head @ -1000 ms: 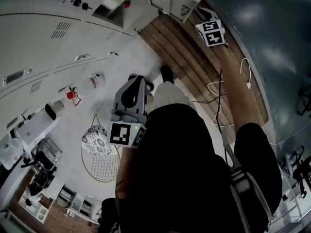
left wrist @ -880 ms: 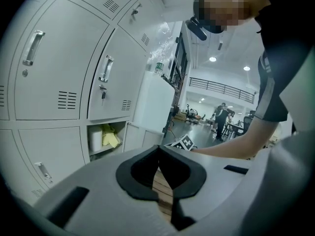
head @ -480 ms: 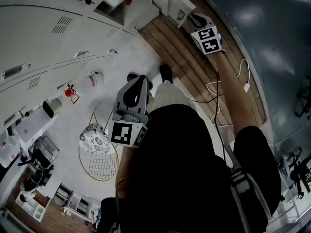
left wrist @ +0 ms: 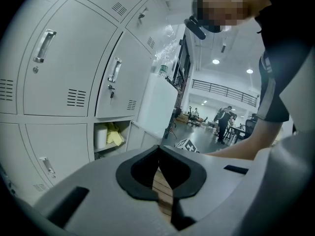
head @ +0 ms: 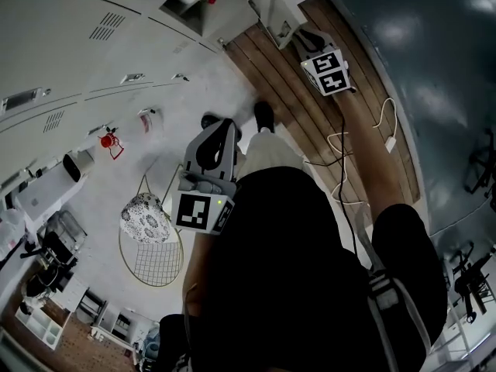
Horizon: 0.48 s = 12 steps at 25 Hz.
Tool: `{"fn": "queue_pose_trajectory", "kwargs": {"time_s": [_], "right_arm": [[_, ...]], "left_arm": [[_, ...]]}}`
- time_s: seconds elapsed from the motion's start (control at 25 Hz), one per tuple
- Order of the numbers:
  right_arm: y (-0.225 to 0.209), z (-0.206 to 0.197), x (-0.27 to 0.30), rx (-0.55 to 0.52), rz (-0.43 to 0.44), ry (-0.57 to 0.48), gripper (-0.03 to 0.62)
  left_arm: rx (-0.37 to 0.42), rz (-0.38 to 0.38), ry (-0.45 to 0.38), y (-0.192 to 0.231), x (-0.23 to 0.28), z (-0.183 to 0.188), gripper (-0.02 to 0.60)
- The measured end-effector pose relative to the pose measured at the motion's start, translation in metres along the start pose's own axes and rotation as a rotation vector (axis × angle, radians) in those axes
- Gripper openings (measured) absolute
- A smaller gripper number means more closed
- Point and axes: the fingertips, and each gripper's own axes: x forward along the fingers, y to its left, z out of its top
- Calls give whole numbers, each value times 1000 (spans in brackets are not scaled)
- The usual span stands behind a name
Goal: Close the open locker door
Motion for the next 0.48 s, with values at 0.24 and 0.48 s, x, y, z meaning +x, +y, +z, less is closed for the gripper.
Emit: {"fn": "queue_pose_trajectory", "kwargs": {"time_s": [0.24, 0.48], "right_arm": [[23, 5, 6, 1, 40, -9, 54], [47, 15, 15, -11, 82, -19, 60]], "left_arm": [[-5, 30, 4, 12, -12, -3, 17], [-15, 48, 3, 24, -18, -3, 17]]}}
